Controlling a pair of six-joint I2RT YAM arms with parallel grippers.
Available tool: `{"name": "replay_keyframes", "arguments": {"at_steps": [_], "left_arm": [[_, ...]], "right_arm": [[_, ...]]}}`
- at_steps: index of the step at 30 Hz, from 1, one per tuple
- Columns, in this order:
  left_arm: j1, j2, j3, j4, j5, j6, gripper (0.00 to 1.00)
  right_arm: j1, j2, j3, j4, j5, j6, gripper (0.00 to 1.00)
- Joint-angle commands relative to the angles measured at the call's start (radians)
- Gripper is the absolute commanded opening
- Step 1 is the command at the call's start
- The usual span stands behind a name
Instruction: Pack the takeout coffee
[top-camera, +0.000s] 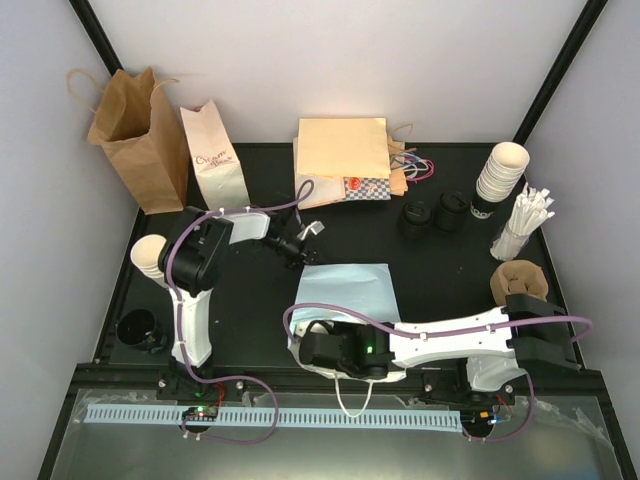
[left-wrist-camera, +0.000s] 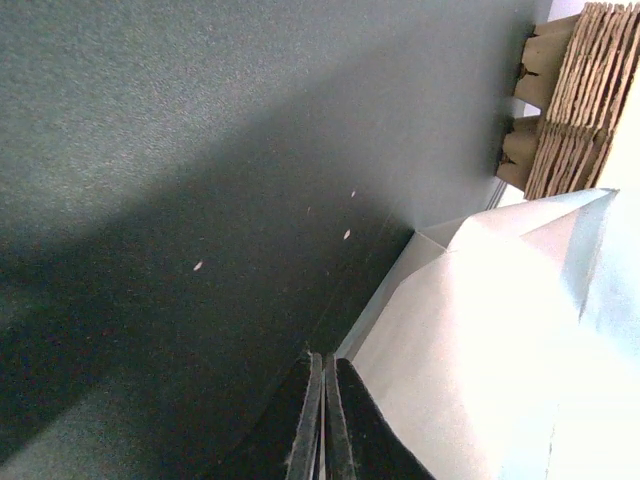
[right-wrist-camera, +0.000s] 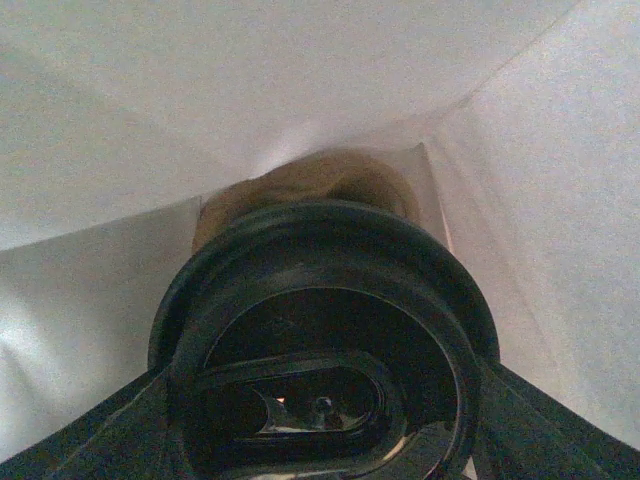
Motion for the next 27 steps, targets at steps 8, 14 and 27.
{"name": "replay_keyframes", "arguments": {"at_steps": [8,14,27], "left_arm": [[-0.023,-0.083,-0.064,0.023,0.011,-0.016,0.03],[-0.024,-0.117,-0.108,0.033,0.023,-0.022,0.02],[-0.04,-0.133,-0.155,0.04,0.03,-0.016,0.02]], "right_arm": [[-0.009,0.073,-0.004,-0.022,0.012,0.021,0.45],[-0.008,0.099,-0.003,-0.009,0.017,0.01,0.45],[-0.031,0.12,-0.016,0.014,0.006,-0.005,0.45]]}}
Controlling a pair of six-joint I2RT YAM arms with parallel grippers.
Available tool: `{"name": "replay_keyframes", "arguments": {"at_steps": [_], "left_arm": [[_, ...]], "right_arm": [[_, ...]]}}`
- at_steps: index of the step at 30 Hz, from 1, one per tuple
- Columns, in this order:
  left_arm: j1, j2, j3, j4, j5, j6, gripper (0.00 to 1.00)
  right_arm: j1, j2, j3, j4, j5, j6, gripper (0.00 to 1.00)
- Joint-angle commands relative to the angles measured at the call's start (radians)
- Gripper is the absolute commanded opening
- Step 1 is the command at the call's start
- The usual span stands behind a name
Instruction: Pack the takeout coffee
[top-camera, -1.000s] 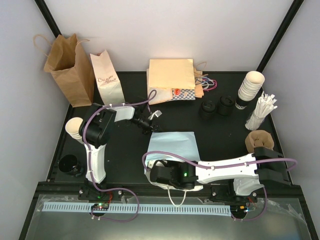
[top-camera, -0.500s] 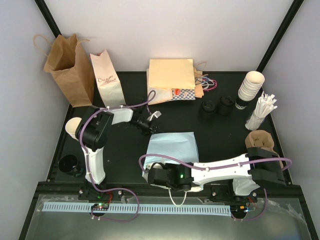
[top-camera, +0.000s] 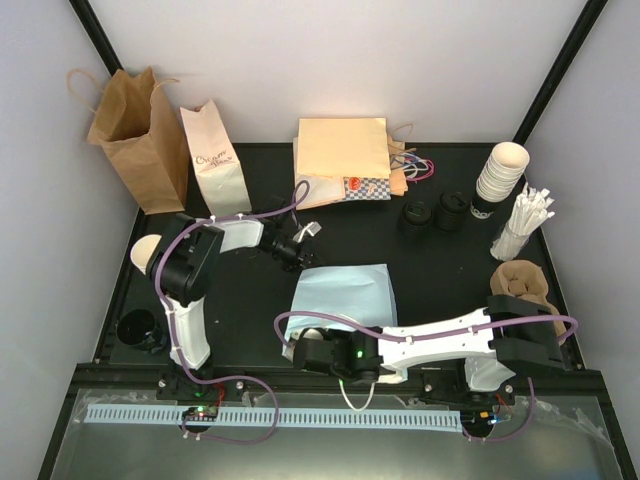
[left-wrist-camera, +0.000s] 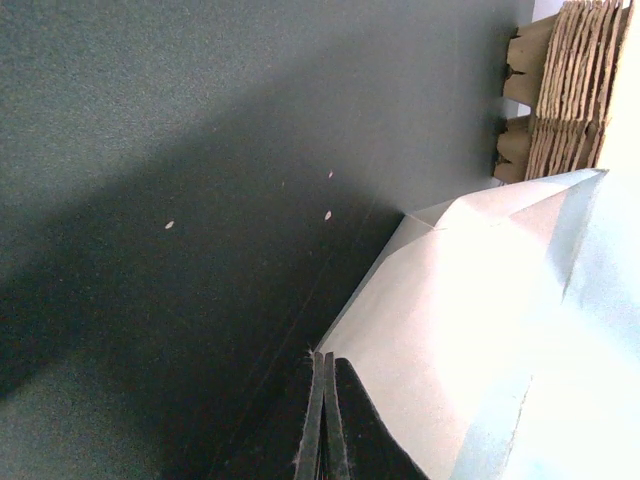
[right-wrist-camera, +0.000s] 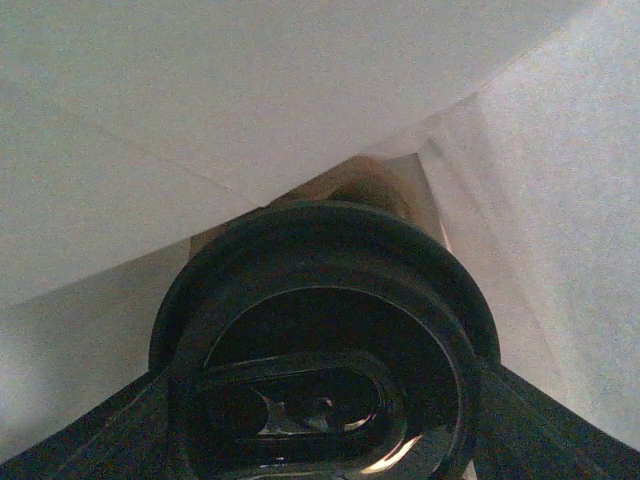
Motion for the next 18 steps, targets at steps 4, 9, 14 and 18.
{"name": "replay_keyframes", "arguments": {"at_steps": [4,9,14,18], "left_arm": [[-0.036,-0.026,-0.047,-0.055,0.048,0.014,0.02],[-0.036,-0.029,-0.054,-0.054,0.043,0.017,0.02],[-0.036,-0.03,-0.055,-0.045,0.036,0.006,0.01],[-0.036,-0.034,-0.052,-0.043,0.033,0.0,0.02]], "right_arm": [[-0.06,0.026,-0.015,-0.017,-0.083,0.005,0.45],[-0.07,0.009,-0.015,-0.026,-0.099,0.011,0.45],[-0.072,0.017,0.02,-0.094,-0.082,0.036,0.45],[-0.07,0.047,0.054,-0.161,-0.077,0.072,0.44]]}}
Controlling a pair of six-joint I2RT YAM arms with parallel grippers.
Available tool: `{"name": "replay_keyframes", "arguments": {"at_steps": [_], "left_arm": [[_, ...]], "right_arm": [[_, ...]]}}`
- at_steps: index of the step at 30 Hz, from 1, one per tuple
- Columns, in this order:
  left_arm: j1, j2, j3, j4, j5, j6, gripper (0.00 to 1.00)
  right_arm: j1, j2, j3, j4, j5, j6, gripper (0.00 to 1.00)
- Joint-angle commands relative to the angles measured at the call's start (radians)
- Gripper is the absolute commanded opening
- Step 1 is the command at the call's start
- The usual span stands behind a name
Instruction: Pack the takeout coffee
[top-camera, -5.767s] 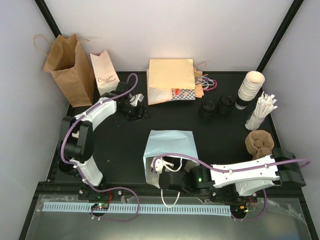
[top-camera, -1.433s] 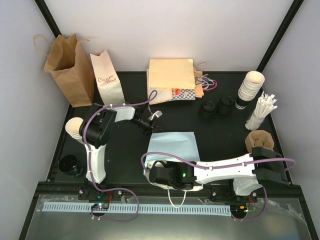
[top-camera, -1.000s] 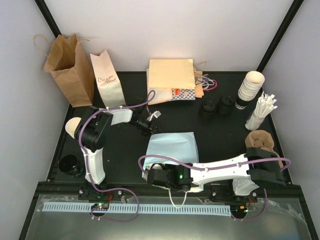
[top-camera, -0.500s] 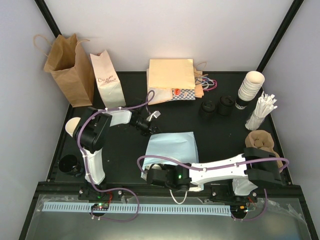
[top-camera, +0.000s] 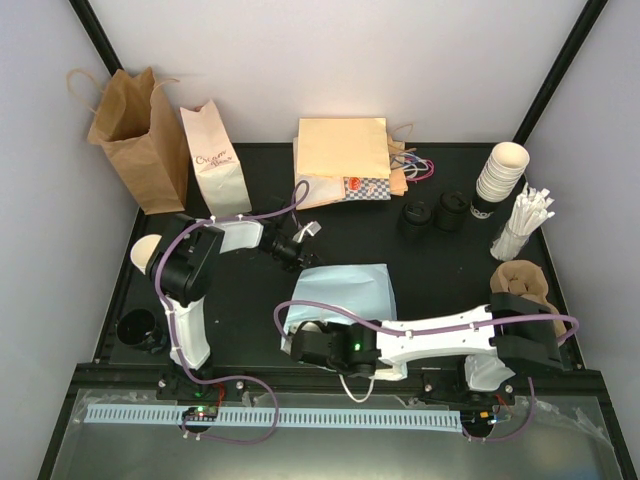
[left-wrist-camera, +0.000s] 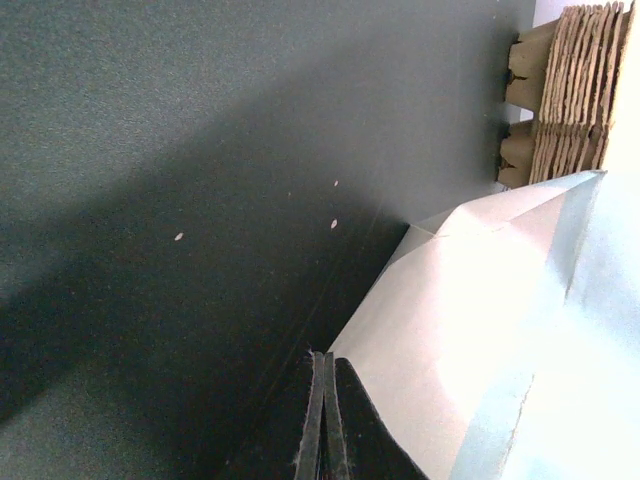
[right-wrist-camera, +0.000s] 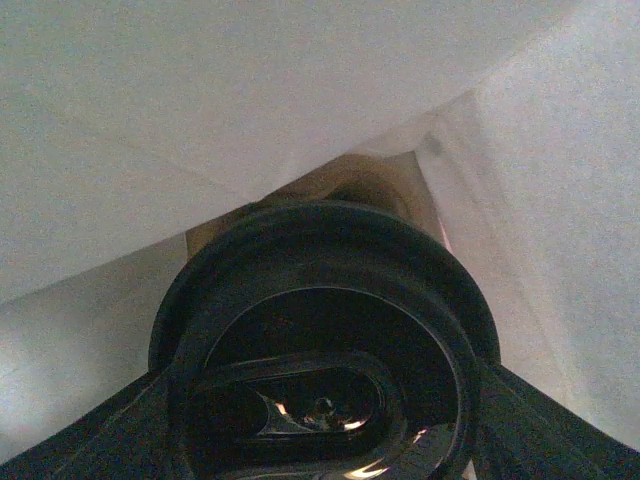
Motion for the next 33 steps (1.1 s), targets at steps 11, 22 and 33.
{"name": "replay_keyframes", "arguments": {"at_steps": [11,22,33], "left_arm": [[-0.041,-0.065,-0.039,-0.081,0.021,0.013,0.02],[-0.06,-0.103,-0.062,-0.037,0.029,0.004,0.02],[-0.06,-0.113,-0.076,-0.003,0.021,-0.018,0.02]], "right_arm": [[-0.03,0.089,0.131,-0.189,-0.142,0.146,0.45],[-0.016,0.172,0.191,-0.25,-0.128,0.199,0.45],[0.037,0.234,0.258,-0.287,0.068,0.191,0.44]]}}
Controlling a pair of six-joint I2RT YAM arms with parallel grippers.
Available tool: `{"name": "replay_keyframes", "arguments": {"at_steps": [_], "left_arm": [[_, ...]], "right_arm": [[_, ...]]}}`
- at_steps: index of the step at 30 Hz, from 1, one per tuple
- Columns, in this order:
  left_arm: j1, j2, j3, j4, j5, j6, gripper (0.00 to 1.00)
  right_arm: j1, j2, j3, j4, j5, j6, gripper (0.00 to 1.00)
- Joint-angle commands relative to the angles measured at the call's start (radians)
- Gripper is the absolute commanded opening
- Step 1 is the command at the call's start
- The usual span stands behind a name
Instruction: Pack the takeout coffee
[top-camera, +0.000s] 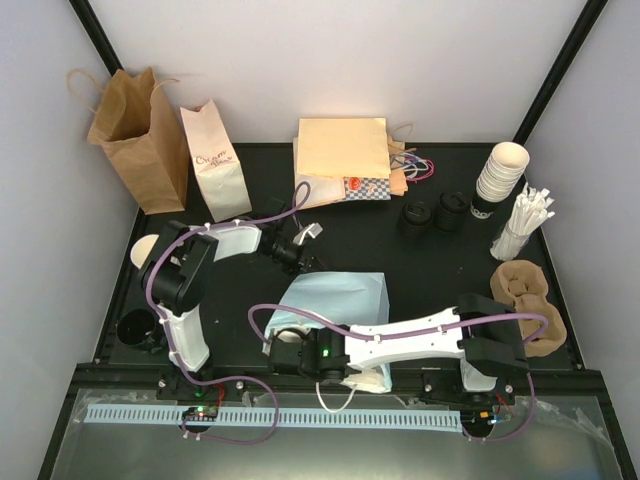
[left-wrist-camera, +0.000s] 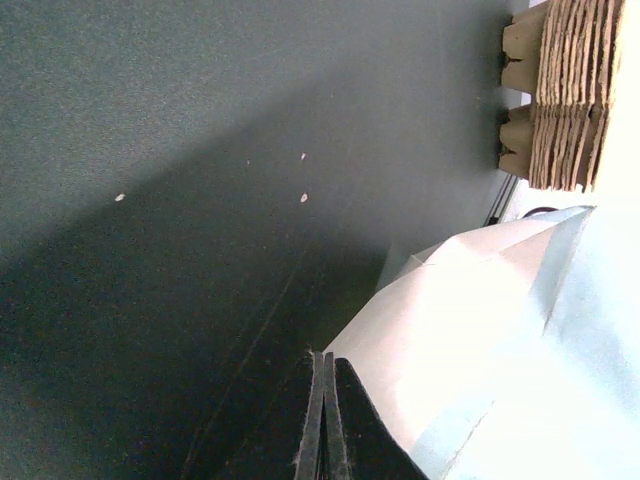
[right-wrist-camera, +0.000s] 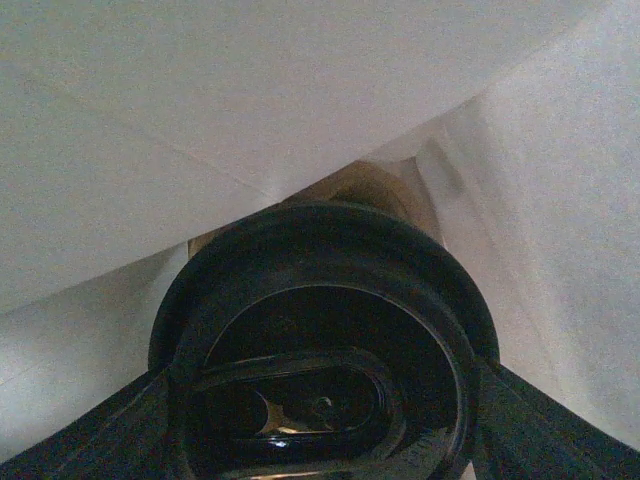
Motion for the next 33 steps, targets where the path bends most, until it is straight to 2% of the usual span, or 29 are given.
{"name": "replay_keyframes", "arguments": {"at_steps": [1,15,33], "left_arm": [[-0.034,-0.034,-0.026,-0.033,0.051,-0.008,0.02],[-0.033,-0.033,-0.034,-0.022,0.051,-0.014,0.01],[-0.036,-0.034,-0.055,-0.006,0.05,-0.013,0.02]], "right_arm": [[-0.01,0.059,0.014,-0.027,0.043,0.013,0.45],[0.048,0.176,0.07,-0.064,0.023,0.072,0.45],[0.028,0.098,0.049,-0.01,-0.113,0.078,0.45]]}}
